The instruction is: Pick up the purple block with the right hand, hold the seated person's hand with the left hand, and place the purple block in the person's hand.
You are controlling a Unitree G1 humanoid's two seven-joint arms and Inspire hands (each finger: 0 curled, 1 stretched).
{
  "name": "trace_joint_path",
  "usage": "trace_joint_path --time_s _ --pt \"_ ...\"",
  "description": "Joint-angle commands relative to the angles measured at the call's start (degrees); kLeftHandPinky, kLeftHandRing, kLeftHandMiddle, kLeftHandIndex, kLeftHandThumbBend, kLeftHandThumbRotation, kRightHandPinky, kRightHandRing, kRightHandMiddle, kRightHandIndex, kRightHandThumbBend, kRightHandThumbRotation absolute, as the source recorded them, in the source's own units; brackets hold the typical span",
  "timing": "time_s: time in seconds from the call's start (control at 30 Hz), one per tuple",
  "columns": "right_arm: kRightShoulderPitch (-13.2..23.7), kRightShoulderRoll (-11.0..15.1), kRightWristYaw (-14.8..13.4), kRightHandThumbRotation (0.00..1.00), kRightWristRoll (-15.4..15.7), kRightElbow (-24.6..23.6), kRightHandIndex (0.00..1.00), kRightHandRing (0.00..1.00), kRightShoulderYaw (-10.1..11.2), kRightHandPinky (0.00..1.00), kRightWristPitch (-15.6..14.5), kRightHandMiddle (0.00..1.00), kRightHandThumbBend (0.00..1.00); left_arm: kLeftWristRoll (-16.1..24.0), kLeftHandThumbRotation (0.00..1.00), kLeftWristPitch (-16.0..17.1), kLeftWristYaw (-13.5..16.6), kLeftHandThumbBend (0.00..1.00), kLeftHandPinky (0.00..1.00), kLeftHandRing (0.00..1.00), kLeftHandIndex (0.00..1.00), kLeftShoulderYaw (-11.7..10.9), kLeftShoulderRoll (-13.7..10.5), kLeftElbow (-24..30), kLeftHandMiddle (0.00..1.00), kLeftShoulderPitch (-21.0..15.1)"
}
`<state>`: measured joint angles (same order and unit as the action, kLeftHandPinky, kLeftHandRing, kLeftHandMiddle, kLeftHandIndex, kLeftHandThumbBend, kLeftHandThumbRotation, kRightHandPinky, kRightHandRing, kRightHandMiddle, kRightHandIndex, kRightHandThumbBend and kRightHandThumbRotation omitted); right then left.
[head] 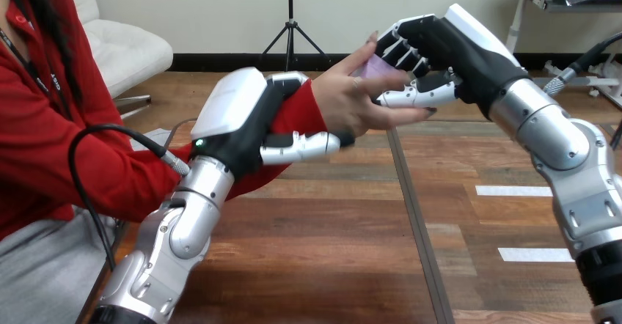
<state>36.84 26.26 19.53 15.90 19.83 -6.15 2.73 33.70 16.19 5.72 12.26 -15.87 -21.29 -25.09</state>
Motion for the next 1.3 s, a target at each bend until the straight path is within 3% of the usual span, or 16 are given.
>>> trace_joint_path --time_s 0.0,0.27,0.57,0.9,1.27 --pt "-0.6 0.9 1.1 0.21 -0.3 -1.5 0.59 0.53 -0.1 0.43 0.3 0.56 0.6 -3.0 0.79 3.1 1.1 0.78 0.45 0.59 0.64 -1.9 0.8 10.7 0.66 -2.4" --pt "-1.1 1.6 1.3 0.25 -0.5 -0.3 0.59 0.53 0.1 0.46 1.5 0.56 0.52 -4.5 0.78 2.6 0.6 0.75 0.45 0.58 0.64 -2.3 0.1 14.3 0.65 0.8" --pt "-2.1 2.0 1.8 0.42 -0.5 -0.8 0.61 0.56 0.4 0.51 0.8 0.59 0.42 -6.2 0.79 2.5 -0.1 0.74 0.45 0.57 0.63 -3.2 -0.4 17.3 0.63 4.7" --pt "-3.3 2.3 1.7 0.62 -0.4 -0.9 0.62 0.59 0.6 0.55 1.7 0.61 0.39 -6.9 0.76 2.7 -0.3 0.74 0.45 0.56 0.63 -4.0 -0.9 18.9 0.63 8.5" --pt "-4.7 2.4 1.6 0.73 -0.9 -0.9 0.65 0.61 1.0 0.55 2.7 0.63 0.38 -7.5 0.68 4.3 0.1 0.71 0.48 0.59 0.62 -4.5 -1.6 17.4 0.65 11.7"
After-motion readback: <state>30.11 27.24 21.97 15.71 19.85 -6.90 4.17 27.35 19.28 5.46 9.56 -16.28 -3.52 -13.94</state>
